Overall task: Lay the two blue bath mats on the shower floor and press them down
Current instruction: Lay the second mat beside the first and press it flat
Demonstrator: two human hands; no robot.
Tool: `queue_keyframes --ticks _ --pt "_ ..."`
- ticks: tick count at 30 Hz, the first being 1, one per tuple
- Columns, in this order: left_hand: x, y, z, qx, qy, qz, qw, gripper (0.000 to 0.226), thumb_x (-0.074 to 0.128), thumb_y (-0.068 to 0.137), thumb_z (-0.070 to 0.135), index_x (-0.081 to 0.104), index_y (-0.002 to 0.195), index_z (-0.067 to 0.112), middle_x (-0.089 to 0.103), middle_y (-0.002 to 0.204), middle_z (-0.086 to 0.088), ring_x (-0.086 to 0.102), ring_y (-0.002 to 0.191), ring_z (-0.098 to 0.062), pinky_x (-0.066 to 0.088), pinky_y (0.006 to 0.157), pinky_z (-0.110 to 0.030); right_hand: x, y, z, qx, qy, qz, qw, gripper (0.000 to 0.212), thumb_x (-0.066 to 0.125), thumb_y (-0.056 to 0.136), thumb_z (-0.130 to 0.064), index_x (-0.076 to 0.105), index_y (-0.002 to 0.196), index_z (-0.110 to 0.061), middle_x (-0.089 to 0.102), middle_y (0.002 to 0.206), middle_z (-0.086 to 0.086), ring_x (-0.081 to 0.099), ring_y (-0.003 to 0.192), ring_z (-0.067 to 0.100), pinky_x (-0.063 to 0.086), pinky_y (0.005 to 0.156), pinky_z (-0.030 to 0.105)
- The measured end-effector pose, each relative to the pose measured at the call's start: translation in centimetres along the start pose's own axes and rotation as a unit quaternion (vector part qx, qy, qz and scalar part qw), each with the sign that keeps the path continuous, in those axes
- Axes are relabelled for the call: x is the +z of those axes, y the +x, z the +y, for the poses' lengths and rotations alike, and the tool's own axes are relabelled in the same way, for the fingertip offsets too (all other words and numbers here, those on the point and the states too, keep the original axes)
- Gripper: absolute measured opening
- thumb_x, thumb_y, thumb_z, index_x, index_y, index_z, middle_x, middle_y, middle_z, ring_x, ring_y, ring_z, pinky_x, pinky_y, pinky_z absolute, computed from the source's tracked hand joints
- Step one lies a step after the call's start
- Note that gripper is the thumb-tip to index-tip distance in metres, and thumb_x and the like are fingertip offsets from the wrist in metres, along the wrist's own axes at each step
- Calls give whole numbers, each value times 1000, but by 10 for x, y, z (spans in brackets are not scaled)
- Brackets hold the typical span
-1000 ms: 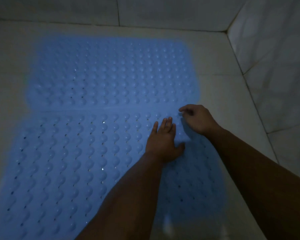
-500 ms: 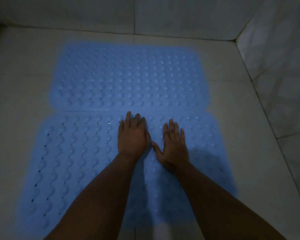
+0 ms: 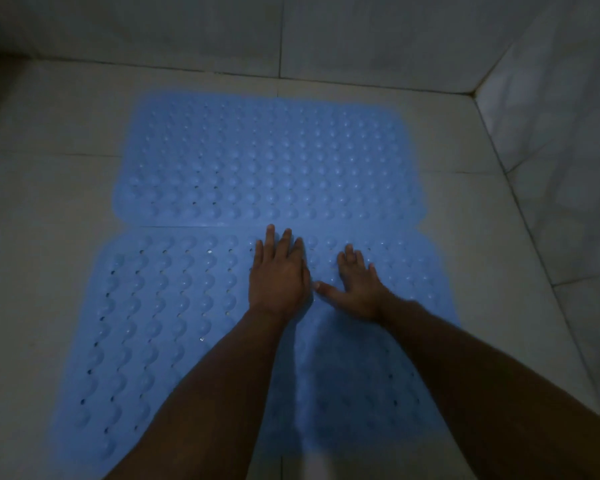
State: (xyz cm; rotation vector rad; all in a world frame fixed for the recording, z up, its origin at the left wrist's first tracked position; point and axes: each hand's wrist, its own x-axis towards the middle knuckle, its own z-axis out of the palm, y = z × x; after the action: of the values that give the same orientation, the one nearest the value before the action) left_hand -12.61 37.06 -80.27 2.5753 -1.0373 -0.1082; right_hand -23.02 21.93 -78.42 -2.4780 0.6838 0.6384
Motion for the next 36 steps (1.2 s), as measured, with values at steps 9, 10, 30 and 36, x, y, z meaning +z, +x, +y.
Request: queue_keyframes --ticks 9,10,30,36 --pt "42 -22 38 92 37 -113 989 74 26 102 54 22 161 11 3 171 -12 -5 157 -33 1 126 -56 -67 8 3 -14 142 162 976 58 55 93 -61 62 136 -21 57 145 3 49 137 18 35 118 37" --pt "45 -24 38 87 47 -110 989 78 23 102 61 19 162 11 2 171 -12 -6 157 -32 0 126 -56 -65 12 6 -27 147 181 972 54 55 94 -60 65 132 -22 60 141 1 52 134 17 38 116 36" --pt "-44 16 17 -5 -129 -186 974 71 39 89 39 37 157 18 48 154 -15 44 142 -34 36 113 -41 -60 23 -28 -35 112 167 979 28 57 98 -32 76 102 -12 72 119 11 64 114 28 45 92 28" --pt "-52 -4 -51 -19 7 -73 997 71 43 83 32 46 151 11 46 155 -11 33 149 -35 36 116 -52 14 -1 -76 -43 8 129 991 58 41 104 -41 35 153 -12 32 161 12 27 150 28 23 121 41"
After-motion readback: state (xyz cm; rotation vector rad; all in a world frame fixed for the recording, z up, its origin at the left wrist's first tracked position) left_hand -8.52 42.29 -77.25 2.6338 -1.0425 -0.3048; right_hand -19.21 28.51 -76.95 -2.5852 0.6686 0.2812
